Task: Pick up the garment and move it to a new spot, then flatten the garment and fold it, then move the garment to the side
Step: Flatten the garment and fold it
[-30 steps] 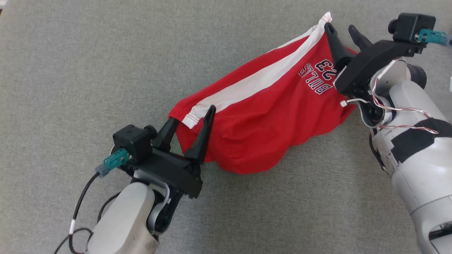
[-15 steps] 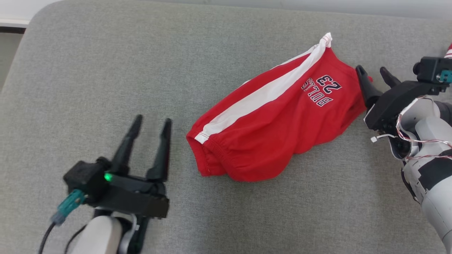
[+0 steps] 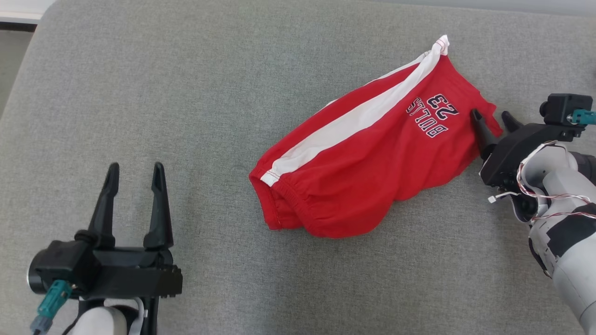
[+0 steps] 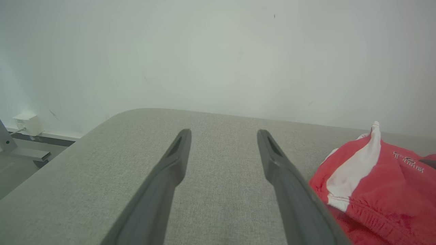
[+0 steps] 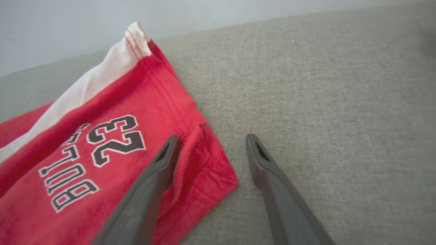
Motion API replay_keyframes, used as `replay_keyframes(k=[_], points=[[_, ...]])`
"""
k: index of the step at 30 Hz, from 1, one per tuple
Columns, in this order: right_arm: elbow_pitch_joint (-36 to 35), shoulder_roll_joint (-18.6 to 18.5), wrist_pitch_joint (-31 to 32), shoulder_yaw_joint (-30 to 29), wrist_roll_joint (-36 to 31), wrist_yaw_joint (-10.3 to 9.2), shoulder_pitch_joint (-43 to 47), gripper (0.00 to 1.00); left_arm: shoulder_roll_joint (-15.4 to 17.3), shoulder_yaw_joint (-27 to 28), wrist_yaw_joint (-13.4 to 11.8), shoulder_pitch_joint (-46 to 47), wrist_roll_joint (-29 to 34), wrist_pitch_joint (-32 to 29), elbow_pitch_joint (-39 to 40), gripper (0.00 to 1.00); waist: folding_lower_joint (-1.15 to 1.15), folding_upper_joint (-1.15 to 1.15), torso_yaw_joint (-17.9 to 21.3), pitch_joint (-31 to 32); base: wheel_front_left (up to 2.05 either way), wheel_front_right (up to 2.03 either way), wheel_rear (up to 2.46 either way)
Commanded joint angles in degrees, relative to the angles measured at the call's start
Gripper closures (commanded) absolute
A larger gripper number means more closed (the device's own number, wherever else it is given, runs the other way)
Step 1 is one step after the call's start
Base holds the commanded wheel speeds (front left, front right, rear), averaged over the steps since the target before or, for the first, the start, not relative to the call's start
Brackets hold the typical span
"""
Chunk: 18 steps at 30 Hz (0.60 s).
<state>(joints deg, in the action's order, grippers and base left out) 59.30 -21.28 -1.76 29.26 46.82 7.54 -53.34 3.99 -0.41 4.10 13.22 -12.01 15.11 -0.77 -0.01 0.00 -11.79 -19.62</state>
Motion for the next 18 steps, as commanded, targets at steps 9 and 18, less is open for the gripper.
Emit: replay_keyframes(k=[9,18], points=[[1.4,2.6,2.4,1.7,4.0,-0.13,0.5,1.0,-1.0,1.6,1.5,-1.4,1.6,0.0,-4.6,0.0,0.01,0.0,-0.3,0.8,0.0,0.0,0.0],[-1.8,1.6,0.0,2.2,9.0,-0.13,4.7,1.0,-1.1,3.2,2.1,-3.6,2.6,0.0,-6.3,0.0,0.01,0.0,3.0,5.0,0.0,0.0,0.0]])
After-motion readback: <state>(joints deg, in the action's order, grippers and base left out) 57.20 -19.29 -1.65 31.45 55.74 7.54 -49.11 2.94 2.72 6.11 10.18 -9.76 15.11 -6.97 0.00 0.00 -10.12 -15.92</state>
